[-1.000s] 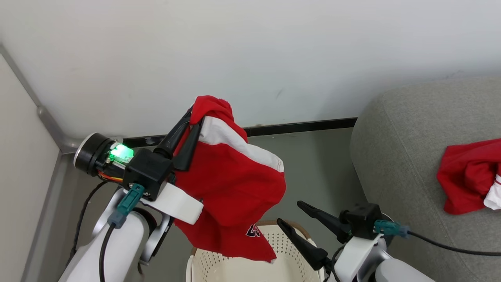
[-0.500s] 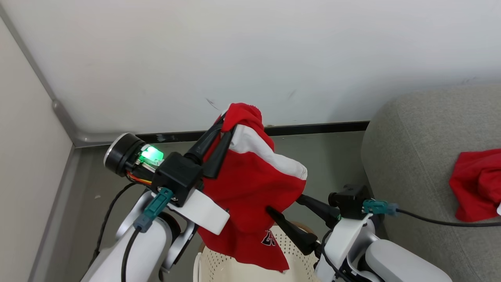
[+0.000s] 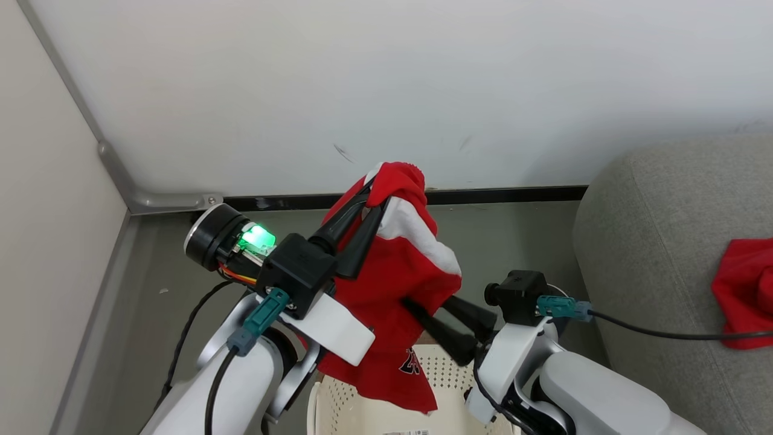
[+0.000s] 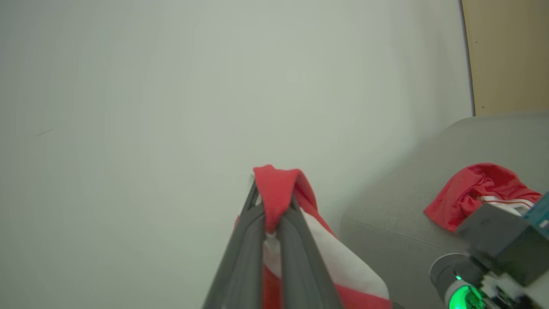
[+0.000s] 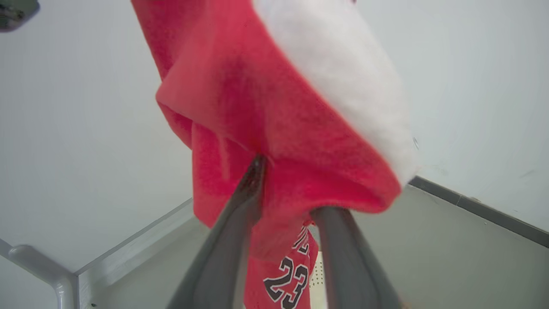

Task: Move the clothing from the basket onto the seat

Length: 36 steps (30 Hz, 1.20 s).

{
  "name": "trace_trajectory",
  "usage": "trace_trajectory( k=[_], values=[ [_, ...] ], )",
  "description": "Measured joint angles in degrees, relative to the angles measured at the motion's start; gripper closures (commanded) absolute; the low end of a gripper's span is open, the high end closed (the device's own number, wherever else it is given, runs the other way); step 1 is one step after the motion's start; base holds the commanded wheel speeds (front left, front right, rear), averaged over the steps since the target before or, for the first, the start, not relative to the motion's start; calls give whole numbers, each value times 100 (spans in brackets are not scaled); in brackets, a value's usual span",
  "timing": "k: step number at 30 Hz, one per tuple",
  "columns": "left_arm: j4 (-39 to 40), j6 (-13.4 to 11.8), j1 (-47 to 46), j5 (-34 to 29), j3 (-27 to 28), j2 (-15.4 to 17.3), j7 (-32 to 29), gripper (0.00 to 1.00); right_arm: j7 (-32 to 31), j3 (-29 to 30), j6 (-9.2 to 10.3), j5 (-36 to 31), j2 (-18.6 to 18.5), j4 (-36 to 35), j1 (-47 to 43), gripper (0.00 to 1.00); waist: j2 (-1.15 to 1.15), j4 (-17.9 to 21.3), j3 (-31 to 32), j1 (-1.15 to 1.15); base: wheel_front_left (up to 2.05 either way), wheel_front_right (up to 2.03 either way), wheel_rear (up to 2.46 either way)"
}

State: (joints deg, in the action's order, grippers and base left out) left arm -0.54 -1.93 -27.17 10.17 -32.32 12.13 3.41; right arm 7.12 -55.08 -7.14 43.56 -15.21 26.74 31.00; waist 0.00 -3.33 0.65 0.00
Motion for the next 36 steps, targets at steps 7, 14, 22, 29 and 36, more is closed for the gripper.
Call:
trace_trajectory(
  k=[7, 14, 22, 29, 36],
  values=[
    [-126, -19, 21, 80, 121, 14, -75, 100, 392, -246, 0, -154, -5, 243, 130, 100, 0, 24, -37, 0, 0, 0, 0],
    [-407, -154, 335, 349, 349, 53, -63, 100, 614, 10, 0, -56, -345, 358, 131, 100, 0, 145, -41, 0, 0, 0, 0],
    [-653, -209, 806, 734, 481, -16, 91, 100, 700, 775, 0, 157, -673, 318, 242, 100, 0, 344, -9, 0, 0, 0, 0],
    [-737, -98, 1032, 920, 425, -89, 300, 58, 701, 1249, -16, 261, -706, 143, 344, 100, 0, 527, 44, 0, 0, 0, 0],
    [-776, 121, 1246, 1143, 366, -168, 477, 0, 701, 1700, -38, 136, -823, 79, 487, 100, 0, 677, 96, 0, 0, 0, 0]
  ],
)
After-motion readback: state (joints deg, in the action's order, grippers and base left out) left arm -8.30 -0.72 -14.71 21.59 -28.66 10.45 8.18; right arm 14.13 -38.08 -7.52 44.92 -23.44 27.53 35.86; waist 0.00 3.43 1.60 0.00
